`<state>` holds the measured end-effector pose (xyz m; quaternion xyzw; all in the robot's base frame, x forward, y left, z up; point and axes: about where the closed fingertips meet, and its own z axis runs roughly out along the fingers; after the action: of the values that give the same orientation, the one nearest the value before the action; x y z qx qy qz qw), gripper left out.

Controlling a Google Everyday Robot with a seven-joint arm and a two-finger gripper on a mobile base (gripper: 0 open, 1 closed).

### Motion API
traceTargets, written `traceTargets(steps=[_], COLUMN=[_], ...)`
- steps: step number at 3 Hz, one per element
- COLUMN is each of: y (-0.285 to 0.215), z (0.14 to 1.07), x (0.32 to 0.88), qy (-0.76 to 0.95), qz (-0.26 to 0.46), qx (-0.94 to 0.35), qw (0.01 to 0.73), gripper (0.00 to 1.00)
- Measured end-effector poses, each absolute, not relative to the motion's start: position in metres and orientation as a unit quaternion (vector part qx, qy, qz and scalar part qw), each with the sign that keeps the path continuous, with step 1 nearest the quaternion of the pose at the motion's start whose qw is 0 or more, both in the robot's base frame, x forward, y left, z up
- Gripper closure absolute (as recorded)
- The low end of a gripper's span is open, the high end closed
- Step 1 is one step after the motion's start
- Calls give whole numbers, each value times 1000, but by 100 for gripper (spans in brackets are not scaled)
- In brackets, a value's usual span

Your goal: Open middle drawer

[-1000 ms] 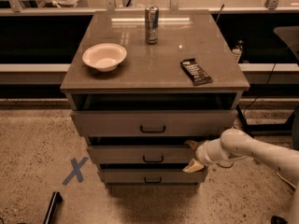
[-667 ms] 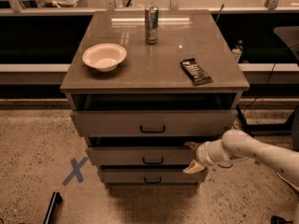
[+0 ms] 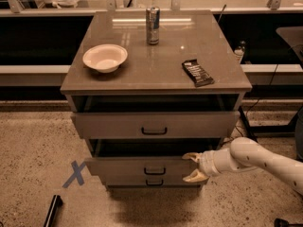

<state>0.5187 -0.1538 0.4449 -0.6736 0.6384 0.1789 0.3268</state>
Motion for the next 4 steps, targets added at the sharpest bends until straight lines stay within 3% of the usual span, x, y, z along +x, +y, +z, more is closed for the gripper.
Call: traceTargets(steps=[1, 3, 4], y=[-154, -154, -154], z=[445, 448, 448], x=[519, 519, 519], qy=[638, 638, 638], qz=[179, 179, 179], qx=[-674, -674, -674], qw=[327, 327, 327], gripper=[47, 6, 0])
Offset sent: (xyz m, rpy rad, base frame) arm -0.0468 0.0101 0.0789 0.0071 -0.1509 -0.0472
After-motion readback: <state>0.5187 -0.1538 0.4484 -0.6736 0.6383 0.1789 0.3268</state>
